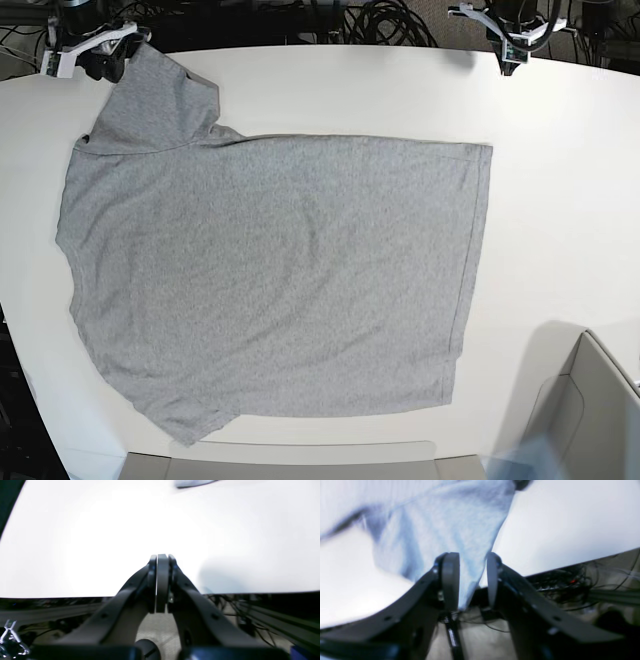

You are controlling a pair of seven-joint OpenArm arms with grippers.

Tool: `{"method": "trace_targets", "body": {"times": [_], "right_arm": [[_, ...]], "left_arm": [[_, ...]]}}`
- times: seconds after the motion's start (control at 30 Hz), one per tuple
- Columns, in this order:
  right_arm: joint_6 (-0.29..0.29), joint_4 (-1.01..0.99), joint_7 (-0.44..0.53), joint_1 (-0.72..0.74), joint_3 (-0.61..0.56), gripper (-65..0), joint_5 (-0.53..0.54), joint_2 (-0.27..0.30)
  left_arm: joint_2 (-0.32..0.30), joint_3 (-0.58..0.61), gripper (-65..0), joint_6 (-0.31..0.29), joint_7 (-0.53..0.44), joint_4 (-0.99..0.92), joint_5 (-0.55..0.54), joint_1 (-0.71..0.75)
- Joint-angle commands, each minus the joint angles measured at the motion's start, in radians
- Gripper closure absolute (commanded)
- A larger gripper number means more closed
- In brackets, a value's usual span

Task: Fold the T-shirt properly
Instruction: 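Move both grippers down to the shirt's shoulder corners and grasp them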

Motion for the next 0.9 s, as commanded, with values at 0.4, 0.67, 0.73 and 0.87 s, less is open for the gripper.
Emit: {"method": "trace_targets", "body": {"times": [0.4, 0.67, 0.73, 0.87], "right_arm": [[0.381, -0.147, -0.542, 0.376, 0.410, -25.5, 0.182, -0.070], [0.432, -0.305, -0.544, 0.430, 0.416, -25.4, 0.116, -0.110], [0.434, -0.356, -0.544, 0.439, 0.416, -25.4, 0.116, -0.110], [0.440, -0.444, -0.544, 0.461, 0.364, -25.4, 0.116, -0.101]], "left_arm": [[-0.004, -0.003, -9.5, 0.013, -0.017, 0.018, 0.002, -0.046], [-0.004, -0.003, -9.5, 0.013, -0.017, 0.018, 0.002, -0.052], [-0.004, -0.003, -9.5, 0.013, -0.017, 0.018, 0.002, -0.052], [-0.004, -0.003, -9.5, 0.013, -0.017, 0.018, 0.002, -0.061]]}}
